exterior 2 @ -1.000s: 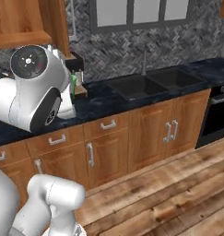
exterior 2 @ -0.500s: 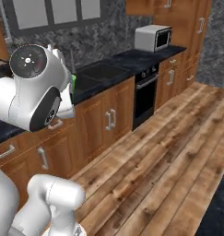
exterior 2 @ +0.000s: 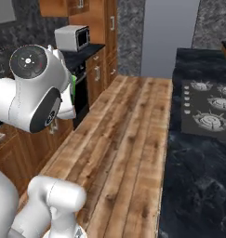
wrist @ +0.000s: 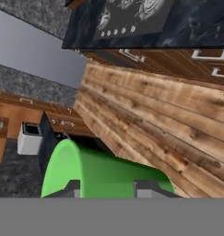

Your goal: There is a tray on the dining counter. Grab the cup, mug, and pitcher and place them on the tray. The pitcher may be placed next to the tray if it cannot fit the tray.

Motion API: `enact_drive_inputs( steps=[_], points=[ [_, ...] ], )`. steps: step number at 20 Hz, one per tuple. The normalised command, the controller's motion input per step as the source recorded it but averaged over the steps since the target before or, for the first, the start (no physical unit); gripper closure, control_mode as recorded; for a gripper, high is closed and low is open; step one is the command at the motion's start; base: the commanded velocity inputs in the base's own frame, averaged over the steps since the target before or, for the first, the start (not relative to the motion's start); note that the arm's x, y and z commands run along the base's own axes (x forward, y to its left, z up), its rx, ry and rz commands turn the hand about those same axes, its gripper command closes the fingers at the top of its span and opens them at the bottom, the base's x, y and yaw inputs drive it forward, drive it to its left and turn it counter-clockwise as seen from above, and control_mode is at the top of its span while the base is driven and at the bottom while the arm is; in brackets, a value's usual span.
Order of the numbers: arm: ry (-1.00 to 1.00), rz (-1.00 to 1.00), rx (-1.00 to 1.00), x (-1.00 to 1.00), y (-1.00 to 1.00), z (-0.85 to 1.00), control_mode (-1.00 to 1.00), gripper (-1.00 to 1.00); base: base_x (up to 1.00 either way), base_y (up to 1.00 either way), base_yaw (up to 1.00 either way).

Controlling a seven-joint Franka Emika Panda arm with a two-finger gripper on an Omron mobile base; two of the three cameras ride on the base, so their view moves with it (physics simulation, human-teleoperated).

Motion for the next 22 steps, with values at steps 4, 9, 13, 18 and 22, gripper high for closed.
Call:
enact_drive_inputs(
  steps=[4, 9, 13, 18, 22],
  points=[
    [0.00, 0.00, 0.00, 0.00, 0.00, 0.00, 1.00, 1.00, -0.02, 0.13, -0.74],
    [0.00, 0.00, 0.00, 0.00, 0.00, 0.00, 1.00, 1.00, -0.12, 0.20, -0.80],
    [0.00, 0.00, 0.00, 0.00, 0.00, 0.00, 1.00, 1.00, -0.10, 0.12, -0.80],
    [0.00, 0.00, 0.00, 0.00, 0.00, 0.00, 1.00, 1.00, -0.04, 0.01, -0.72],
    [0.00, 0.00, 0.00, 0.00, 0.00, 0.00, 1.00, 1.00, -0.04, 0.00, -0.69]
  ],
)
